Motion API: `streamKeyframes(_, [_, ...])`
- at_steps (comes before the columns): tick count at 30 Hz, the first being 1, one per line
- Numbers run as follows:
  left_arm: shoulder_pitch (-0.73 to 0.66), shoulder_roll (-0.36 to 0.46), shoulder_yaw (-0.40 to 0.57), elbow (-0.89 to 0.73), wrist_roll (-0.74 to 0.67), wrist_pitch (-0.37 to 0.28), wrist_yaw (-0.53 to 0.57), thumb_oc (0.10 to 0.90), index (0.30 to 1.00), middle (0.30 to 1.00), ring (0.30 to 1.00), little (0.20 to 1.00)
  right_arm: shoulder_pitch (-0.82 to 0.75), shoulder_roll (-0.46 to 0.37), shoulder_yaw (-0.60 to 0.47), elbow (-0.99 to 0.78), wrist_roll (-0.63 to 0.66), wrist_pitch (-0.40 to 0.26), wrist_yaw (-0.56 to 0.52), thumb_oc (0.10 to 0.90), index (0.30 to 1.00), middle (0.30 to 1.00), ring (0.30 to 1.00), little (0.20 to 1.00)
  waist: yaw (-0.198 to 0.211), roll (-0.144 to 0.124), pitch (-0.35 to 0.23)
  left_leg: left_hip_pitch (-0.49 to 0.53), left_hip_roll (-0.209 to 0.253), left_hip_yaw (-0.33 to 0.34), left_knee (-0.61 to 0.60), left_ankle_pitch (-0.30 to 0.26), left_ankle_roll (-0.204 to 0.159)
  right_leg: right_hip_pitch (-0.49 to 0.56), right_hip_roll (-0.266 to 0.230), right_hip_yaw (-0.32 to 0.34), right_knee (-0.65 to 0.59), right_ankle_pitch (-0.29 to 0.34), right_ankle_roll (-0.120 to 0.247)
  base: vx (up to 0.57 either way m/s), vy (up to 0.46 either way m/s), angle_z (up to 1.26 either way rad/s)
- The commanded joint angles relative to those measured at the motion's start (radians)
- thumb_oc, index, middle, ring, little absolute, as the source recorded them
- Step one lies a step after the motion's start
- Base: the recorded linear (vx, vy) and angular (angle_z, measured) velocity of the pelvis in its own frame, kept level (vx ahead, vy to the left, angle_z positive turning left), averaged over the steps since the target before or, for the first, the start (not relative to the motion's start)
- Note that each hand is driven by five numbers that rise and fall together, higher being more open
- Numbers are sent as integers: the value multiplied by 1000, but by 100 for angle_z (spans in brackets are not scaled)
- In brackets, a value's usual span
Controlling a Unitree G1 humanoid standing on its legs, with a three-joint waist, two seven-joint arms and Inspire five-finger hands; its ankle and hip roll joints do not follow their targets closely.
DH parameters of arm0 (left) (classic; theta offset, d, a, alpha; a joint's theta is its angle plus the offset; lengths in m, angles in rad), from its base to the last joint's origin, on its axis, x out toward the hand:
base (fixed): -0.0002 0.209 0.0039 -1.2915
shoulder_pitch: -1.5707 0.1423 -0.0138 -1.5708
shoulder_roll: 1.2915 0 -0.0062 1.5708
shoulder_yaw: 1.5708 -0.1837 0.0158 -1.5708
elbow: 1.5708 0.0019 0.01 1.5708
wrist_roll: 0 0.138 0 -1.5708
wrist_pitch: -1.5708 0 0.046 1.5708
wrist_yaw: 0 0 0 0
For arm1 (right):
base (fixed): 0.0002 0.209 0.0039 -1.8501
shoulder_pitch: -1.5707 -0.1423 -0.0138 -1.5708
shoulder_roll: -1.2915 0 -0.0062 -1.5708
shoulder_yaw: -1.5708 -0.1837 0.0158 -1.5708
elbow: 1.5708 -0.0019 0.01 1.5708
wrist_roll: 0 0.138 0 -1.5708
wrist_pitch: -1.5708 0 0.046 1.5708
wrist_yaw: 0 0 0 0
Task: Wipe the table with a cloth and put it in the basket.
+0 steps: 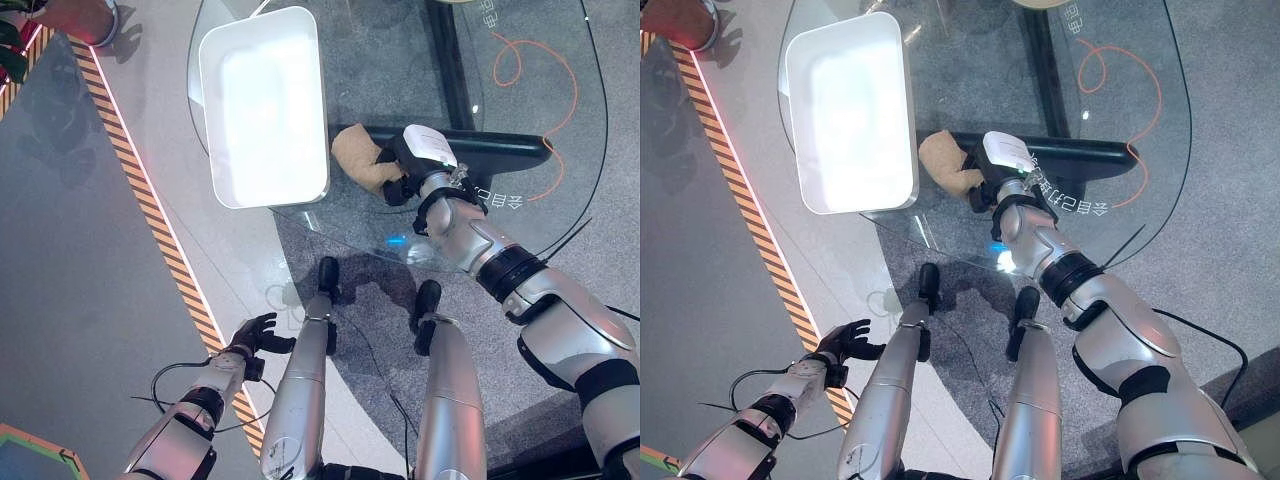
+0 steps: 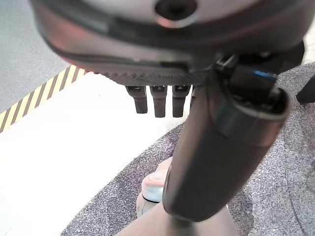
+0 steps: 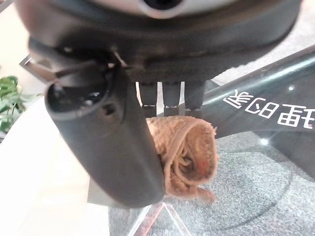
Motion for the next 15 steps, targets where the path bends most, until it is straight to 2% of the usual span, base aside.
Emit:
streamKeyframes(1, [30, -1, -17, 15, -27, -8, -9, 800, 900, 900, 900, 900, -128, -50, -61, 14, 21, -4, -172, 100, 300, 300, 300, 200, 5, 11, -13, -3, -28, 61, 127, -117, 80, 20, -23, -29, -110, 113, 31, 78, -3, 2])
streamKeyframes(8, [36, 11, -17, 6, -38, -10, -13, 800, 900, 900, 900, 900, -150, -99, -95, 45, 58, 18, -282, 100, 300, 300, 300, 200, 4, 11, -13, -13, -27, 60, 136, -127, 85, 10, -21, -29, -107, 109, 31, 0, 0, 0])
streamKeyframes(15, [31, 20, -17, 10, -48, -5, -20, 800, 900, 900, 900, 900, -160, -132, -106, 107, 78, 28, -343, 100, 300, 300, 300, 200, 1, 11, -13, -15, -27, 61, 142, -133, 89, 11, -22, -31, -107, 105, 29, 0, 0, 0])
